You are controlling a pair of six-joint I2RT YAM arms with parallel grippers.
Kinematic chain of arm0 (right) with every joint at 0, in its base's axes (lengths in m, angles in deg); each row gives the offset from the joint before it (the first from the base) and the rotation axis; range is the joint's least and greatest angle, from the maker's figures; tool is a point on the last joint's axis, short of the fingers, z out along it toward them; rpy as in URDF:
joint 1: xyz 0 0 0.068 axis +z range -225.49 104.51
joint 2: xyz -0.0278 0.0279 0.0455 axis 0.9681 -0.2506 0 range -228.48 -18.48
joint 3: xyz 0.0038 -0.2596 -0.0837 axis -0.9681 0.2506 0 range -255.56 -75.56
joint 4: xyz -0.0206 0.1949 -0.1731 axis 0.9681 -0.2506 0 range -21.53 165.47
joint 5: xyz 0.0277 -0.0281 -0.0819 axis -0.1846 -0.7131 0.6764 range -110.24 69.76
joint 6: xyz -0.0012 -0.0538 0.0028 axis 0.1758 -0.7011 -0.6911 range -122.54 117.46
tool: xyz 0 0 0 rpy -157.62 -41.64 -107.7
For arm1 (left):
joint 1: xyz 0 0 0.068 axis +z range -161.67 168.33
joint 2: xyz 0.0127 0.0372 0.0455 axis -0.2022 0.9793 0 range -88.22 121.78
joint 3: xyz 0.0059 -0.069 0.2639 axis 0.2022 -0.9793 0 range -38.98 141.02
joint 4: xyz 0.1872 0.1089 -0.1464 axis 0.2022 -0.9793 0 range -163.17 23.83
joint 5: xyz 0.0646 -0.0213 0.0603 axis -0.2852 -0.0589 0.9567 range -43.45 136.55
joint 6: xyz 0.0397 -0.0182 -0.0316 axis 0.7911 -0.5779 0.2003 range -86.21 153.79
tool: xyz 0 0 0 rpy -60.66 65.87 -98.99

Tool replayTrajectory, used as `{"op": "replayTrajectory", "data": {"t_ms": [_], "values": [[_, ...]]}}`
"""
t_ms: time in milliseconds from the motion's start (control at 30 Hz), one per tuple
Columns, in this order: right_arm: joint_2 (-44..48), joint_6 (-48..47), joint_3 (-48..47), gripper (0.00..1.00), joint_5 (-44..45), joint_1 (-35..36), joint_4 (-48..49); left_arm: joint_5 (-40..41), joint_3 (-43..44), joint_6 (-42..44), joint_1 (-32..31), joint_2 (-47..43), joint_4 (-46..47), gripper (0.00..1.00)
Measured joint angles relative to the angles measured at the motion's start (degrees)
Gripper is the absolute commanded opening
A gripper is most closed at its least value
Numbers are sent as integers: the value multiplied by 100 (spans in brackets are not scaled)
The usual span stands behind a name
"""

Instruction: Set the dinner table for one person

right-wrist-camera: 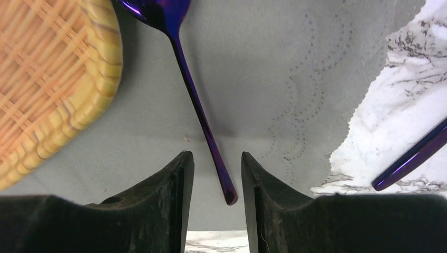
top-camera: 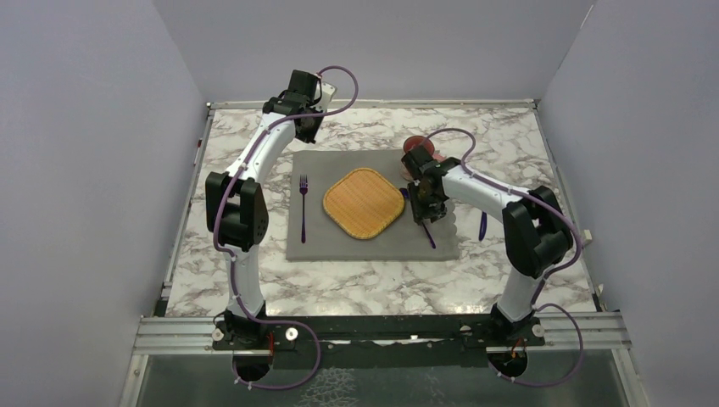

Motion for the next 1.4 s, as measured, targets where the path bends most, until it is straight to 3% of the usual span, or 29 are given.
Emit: {"op": "replayTrajectory", "data": {"t_ms": [133,500,633,1000,1400], "values": [[-79,-2,-129,38,-22,9,24,0,0,-2,0,0,0,0],[-452,-7,-302,36,-79,79,149,0,0,-17,0,0,0,0],[-516,-9,-341,23,-72,98,149,0,0,-17,0,0,0,0],[-588,22,-352,1,37,111,138,0,0,-20,0,0,0,0],[-400,245,-243,1,223,127,94,-2,-20,-37,0,-2,2,0]]}}
